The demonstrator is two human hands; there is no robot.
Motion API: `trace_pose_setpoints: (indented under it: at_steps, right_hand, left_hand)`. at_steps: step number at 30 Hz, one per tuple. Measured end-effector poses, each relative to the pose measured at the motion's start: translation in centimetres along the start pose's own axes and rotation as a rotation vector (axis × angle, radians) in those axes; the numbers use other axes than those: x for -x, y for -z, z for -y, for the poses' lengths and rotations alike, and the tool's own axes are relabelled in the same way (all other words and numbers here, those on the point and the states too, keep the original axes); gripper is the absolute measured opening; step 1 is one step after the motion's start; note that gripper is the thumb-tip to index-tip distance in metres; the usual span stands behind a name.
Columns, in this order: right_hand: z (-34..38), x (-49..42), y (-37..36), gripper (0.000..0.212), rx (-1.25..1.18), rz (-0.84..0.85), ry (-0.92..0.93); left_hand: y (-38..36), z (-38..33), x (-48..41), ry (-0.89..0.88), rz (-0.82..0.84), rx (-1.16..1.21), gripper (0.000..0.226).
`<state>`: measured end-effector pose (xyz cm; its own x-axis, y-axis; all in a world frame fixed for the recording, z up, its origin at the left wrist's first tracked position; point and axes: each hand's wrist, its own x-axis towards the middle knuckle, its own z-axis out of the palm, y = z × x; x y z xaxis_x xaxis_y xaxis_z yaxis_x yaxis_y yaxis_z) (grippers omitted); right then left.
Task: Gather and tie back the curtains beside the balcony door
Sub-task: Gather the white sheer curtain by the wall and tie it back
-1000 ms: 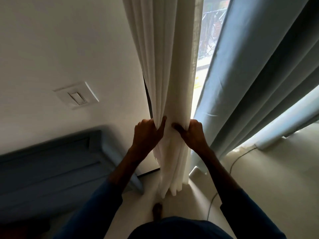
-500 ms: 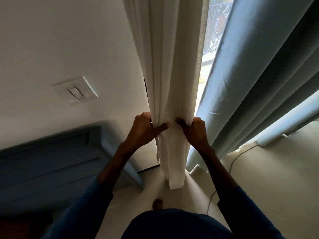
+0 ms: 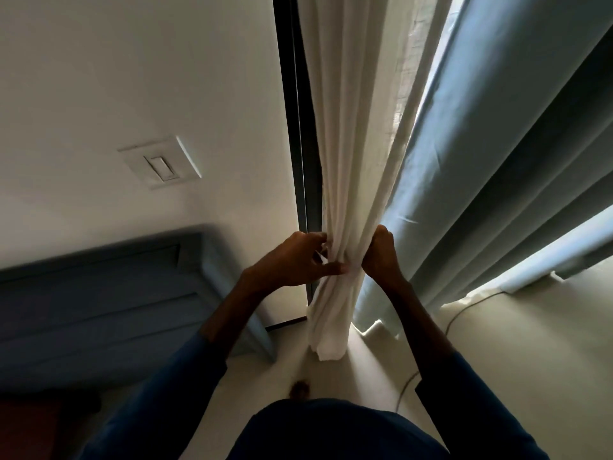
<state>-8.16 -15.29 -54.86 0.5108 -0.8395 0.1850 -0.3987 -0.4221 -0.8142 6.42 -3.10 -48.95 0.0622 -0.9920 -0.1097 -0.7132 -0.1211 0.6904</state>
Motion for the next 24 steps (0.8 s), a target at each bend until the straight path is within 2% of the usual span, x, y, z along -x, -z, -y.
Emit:
trace_pose_setpoints:
  at_steps: [3, 7, 9, 12, 14, 17, 21, 24]
  right_hand:
    - [-0.7, -0.1, -0.1, 0.023, 0.01, 0.022, 0.023]
    - [-1.2, -0.1, -0.8, 0.04, 0.035, 0.007, 0.131]
    - [-1.2, -0.1, -1.0, 0.046, 0.027, -0.007, 0.138]
    - [-0.7, 0.0, -0.9, 0.035, 0.004, -0.056, 0.098]
    - [-0.3, 0.1, -0.6, 0.031, -0.033, -0.079, 0.084]
    - [0.2, 0.1, -0.7, 0.022, -0.011, -0.087, 0.081]
    - [0.6, 0.1, -1.4, 0.019, -0.017, -0.096, 0.088]
    - [0.2, -0.1, -1.6, 0.025, -0.008, -0.101, 0.111]
  left_hand:
    - [-0.3, 0.1, -0.2, 0.045, -0.09, -0.05, 0.06]
    - [-1.4, -0.1, -0.8, 0.075, -0.179, 0.046, 0.053]
    - [-1.7, 0.4, -0.8, 0.059, -0.109, 0.112, 0.051]
    - [-1.7, 2.0, -0.4, 0.066, 0.097, 0.082, 0.065]
    - [-2.0, 2.7, -0.1, 0.048, 0.14, 0.021, 0.067]
    - [-3.0, 3.2, -0.3, 0.038, 0.014, 0.026, 0.053]
    - [-5.2, 5.1, -1.0, 0.06, -0.091, 0.098, 0.086]
    - [-6.0, 4.6, -0.8, 0.079, -0.135, 0.123, 0.086]
